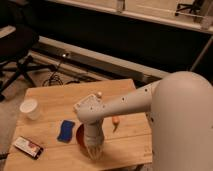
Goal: Push the ceramic bowl across the table
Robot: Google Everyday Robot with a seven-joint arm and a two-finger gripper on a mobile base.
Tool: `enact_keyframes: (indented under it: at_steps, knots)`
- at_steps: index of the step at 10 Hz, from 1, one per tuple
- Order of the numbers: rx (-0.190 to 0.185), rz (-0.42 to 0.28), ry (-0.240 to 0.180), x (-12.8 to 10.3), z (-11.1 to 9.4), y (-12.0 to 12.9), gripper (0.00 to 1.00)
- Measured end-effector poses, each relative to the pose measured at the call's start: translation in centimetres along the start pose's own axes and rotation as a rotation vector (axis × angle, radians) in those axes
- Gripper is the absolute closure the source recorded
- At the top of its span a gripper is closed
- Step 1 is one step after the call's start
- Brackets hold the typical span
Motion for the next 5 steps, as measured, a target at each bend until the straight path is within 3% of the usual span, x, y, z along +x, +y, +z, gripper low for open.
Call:
enact_keyframes:
  at_steps: [2, 5]
  knots:
    - [0.055, 0.035, -0.124, -4.5, -2.8, -0.4, 1.0]
    - [0.125, 0.097, -0.265, -8.6, -6.7, -1.3, 1.0]
